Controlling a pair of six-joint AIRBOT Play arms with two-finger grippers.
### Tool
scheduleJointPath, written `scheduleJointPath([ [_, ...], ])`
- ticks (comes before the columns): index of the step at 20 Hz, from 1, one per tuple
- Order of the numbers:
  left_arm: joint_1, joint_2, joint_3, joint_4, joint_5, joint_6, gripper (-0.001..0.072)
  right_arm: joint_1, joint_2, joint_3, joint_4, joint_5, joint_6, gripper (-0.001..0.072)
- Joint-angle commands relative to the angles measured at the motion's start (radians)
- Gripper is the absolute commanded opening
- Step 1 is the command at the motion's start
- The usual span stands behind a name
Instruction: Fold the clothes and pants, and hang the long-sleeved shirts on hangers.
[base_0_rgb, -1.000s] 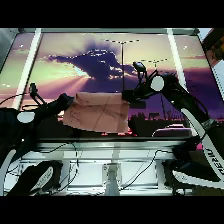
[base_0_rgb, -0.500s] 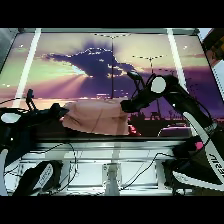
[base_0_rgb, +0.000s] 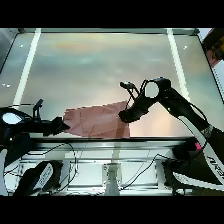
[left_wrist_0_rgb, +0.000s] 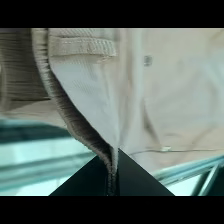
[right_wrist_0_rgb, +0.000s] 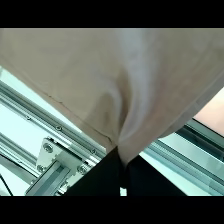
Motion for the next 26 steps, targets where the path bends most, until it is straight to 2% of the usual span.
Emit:
scheduleJointPath([
  [1, 0.001, 0.001, 0.000, 0.088, -0.032, -0.018, 0.0024, 0.005, -0.018, -0.014, -0.006, 0.005, 0.011, 0.0008],
  [5, 0.001, 0.001, 0.000, 0.088, -0.034, -0.018, 0.0024, 0.005, -0.021, -0.145, -0.007, -0.037, 0.037, 0.0011],
  [6, 0.001, 0.001, 0.000, 0.087, -0.034, -0.018, 0.0025, 0.004, -0.021, -0.178, -0.005, -0.035, 0.052, 0.0035],
  [8, 0.001, 0.001, 0.000, 0.087, -0.034, -0.018, 0.0033, 0.005, -0.021, -0.219, 0.007, -0.035, 0.057, 0.0149],
  [11, 0.001, 0.001, 0.000, 0.088, -0.034, -0.018, 0.0034, 0.004, -0.021, -0.225, 0.065, -0.064, 0.056, 0.0407],
  [13, 0.001, 0.001, 0.000, 0.087, -0.034, -0.018, 0.0035, 0.004, -0.021, -0.225, 0.089, -0.079, 0.055, 0.0463],
  [14, 0.001, 0.001, 0.000, 0.087, -0.034, -0.018, 0.0067, 0.004, -0.021, -0.225, 0.082, -0.079, 0.055, 0.0463],
  [15, 0.001, 0.001, 0.000, 0.087, -0.035, -0.018, 0.0199, 0.004, -0.021, -0.225, 0.077, -0.079, 0.055, 0.0464],
  [16, 0.001, 0.001, 0.000, 0.087, -0.041, -0.018, 0.0492, 0.004, -0.021, -0.225, 0.074, -0.079, 0.055, 0.0463],
  [17, 0.001, 0.001, 0.000, 0.087, -0.042, -0.033, 0.0703, 0.004, -0.021, -0.225, 0.074, -0.079, 0.055, 0.0463],
  [22, 0.002, 0.001, 0.001, 0.089, -0.035, -0.047, 0.0693, 0.004, -0.021, -0.225, 0.029, -0.106, 0.048, 0.0462],
  [24, 0.002, 0.001, 0.004, 0.126, -0.031, -0.047, 0.0693, 0.003, -0.021, -0.225, -0.097, -0.123, 0.047, 0.0478],
  [25, 0.002, 0.001, 0.014, 0.190, -0.023, -0.047, 0.0693, 0.003, -0.021, -0.225, -0.198, -0.122, 0.047, 0.0524],
  [26, 0.002, 0.001, 0.027, 0.274, -0.021, -0.048, 0.0693, 0.003, -0.021, -0.224, -0.293, -0.119, 0.047, 0.0535],
])
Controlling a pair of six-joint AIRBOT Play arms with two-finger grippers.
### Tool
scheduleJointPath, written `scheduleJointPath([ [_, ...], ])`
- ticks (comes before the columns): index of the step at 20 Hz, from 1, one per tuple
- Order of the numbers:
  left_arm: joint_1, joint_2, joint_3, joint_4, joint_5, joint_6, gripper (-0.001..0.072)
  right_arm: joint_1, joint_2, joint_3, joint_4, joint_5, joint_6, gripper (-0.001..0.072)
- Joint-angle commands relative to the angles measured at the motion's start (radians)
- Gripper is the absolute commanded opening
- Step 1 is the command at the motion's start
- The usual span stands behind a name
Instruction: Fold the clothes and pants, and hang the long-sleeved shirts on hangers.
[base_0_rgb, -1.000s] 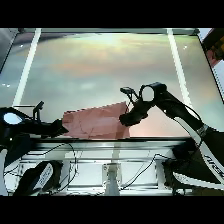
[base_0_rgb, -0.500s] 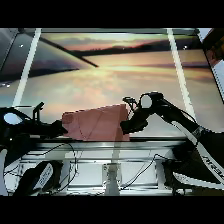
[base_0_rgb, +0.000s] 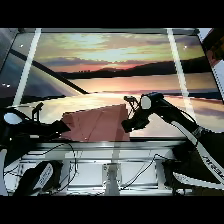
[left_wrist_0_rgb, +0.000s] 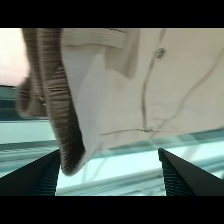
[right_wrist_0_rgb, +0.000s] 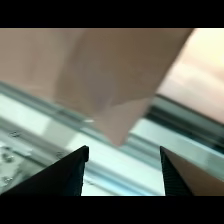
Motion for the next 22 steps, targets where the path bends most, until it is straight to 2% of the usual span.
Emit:
scheduleJointPath([
  [1, 0.001, 0.001, 0.032, 0.230, 0.017, -0.004, 0.0693, -0.001, 0.001, 0.003, -0.285, -0.014, -0.005, 0.0535],
  [3, 0.001, 0.001, 0.061, 0.364, 0.084, -0.050, 0.0693, -0.001, 0.003, 0.009, -0.351, -0.027, -0.005, 0.0534],
  [5, 0.001, 0.001, 0.095, 0.387, 0.165, -0.112, 0.0693, -0.001, 0.003, 0.026, -0.373, -0.034, -0.004, 0.0532],
  [8, 0.001, 0.001, 0.149, 0.261, 0.307, -0.127, 0.0691, -0.006, 0.000, 0.036, -0.394, -0.133, -0.005, 0.0534],
  [10, 0.001, 0.001, 0.175, 0.175, 0.388, -0.127, 0.0689, -0.028, 0.002, 0.041, -0.489, -0.249, -0.005, 0.0533],
  [12, 0.000, 0.001, 0.185, 0.117, 0.456, -0.127, 0.0689, -0.058, 0.002, 0.083, -0.583, -0.300, -0.002, 0.0520],
  [15, 0.000, 0.001, 0.185, 0.109, 0.478, -0.127, 0.0689, -0.128, 0.015, 0.241, -0.582, -0.284, -0.019, 0.0439],
  [19, 0.000, 0.001, 0.185, 0.109, 0.478, -0.127, 0.0688, -0.203, 0.177, 0.333, -0.538, -0.284, -0.182, 0.0260],
  [22, 0.000, 0.001, 0.185, 0.109, 0.479, -0.127, 0.0688, -0.250, 0.363, 0.234, -0.478, -0.279, -0.189, 0.0240],
])
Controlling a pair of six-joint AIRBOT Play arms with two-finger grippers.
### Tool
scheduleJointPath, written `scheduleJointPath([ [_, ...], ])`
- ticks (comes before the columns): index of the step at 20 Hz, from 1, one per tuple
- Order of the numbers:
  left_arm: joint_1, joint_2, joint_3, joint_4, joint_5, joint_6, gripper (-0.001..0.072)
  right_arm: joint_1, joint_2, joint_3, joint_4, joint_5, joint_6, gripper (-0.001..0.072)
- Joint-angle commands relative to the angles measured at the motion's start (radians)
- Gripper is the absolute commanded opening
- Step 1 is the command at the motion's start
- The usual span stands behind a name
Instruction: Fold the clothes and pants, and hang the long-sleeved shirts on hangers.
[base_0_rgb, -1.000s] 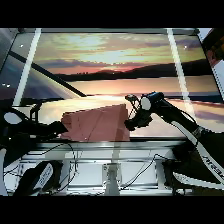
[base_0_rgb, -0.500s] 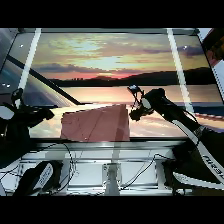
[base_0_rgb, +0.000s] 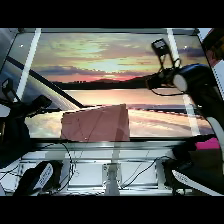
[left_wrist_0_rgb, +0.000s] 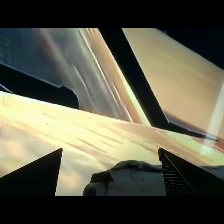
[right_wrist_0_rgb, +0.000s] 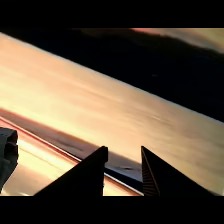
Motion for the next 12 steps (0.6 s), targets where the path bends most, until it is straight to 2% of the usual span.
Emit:
scheduleJointPath([
  [1, 0.000, 0.000, 0.001, -0.006, 0.009, 0.000, 0.0688, -0.056, 0.208, -0.111, 0.071, -0.012, -0.043, 0.0237],
  [2, 0.000, 0.001, 0.001, -0.006, 0.009, 0.000, 0.0688, -0.066, 0.272, -0.199, 0.117, -0.027, -0.043, 0.0167],
  [3, 0.000, 0.001, 0.001, -0.006, 0.009, 0.000, 0.0688, -0.073, 0.324, -0.291, 0.193, -0.063, -0.042, 0.0041],
  [4, 0.000, 0.000, 0.001, -0.007, 0.009, 0.000, 0.0688, -0.074, 0.363, -0.385, 0.296, -0.114, -0.039, 0.0009],
  [5, 0.000, 0.001, 0.001, -0.009, 0.009, 0.000, 0.0688, -0.074, 0.385, -0.476, 0.416, -0.169, -0.035, 0.0031],
  [6, 0.000, 0.000, 0.001, -0.030, 0.009, 0.000, 0.0688, -0.074, 0.386, -0.549, 0.531, -0.210, -0.031, 0.0159],
  [7, 0.000, 0.000, 0.001, -0.066, 0.009, 0.000, 0.0688, -0.074, 0.371, -0.614, 0.622, -0.236, -0.029, 0.0370],
  [8, 0.000, 0.000, 0.001, -0.103, 0.009, 0.000, 0.0688, -0.074, 0.347, -0.652, 0.661, -0.239, 0.002, 0.0440],
  [9, 0.000, 0.000, 0.001, -0.134, 0.009, 0.002, 0.0688, -0.074, 0.306, -0.674, 0.672, -0.224, 0.035, 0.0454],
  [12, 0.000, 0.000, 0.001, -0.155, 0.009, 0.004, 0.0687, -0.074, 0.130, -0.654, 0.708, -0.134, 0.042, 0.0450],
])
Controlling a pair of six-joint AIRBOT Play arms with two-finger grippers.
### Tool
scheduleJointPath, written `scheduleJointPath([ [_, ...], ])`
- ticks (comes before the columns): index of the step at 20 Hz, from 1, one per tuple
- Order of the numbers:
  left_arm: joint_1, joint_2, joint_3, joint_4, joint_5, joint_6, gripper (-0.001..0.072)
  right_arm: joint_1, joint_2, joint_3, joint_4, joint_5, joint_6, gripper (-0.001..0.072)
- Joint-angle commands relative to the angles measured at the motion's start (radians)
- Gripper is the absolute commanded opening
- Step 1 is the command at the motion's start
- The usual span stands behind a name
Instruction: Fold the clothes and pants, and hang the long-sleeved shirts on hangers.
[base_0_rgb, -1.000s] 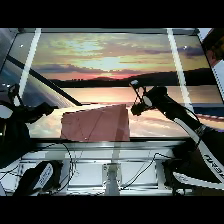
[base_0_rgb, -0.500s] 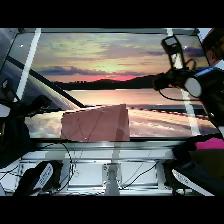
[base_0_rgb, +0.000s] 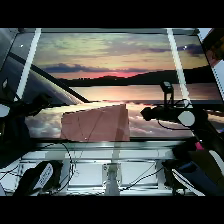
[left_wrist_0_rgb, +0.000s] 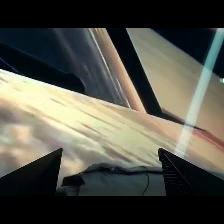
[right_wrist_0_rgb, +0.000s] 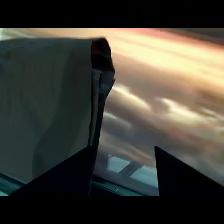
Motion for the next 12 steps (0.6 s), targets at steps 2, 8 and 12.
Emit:
scheduleJointPath([
  [2, 0.000, 0.000, 0.001, -0.046, 0.000, 0.004, 0.0688, -0.002, -0.238, 0.007, 0.186, 0.103, -0.037, 0.0449],
  [8, 0.000, 0.000, 0.001, -0.046, -0.004, 0.004, 0.0688, -0.002, -0.409, 0.193, 0.261, 0.218, -0.354, 0.0369],
  [12, 0.000, 0.000, 0.001, -0.046, -0.005, 0.003, 0.0688, -0.002, -0.406, 0.245, 0.241, -0.013, -0.450, 0.0370],
])
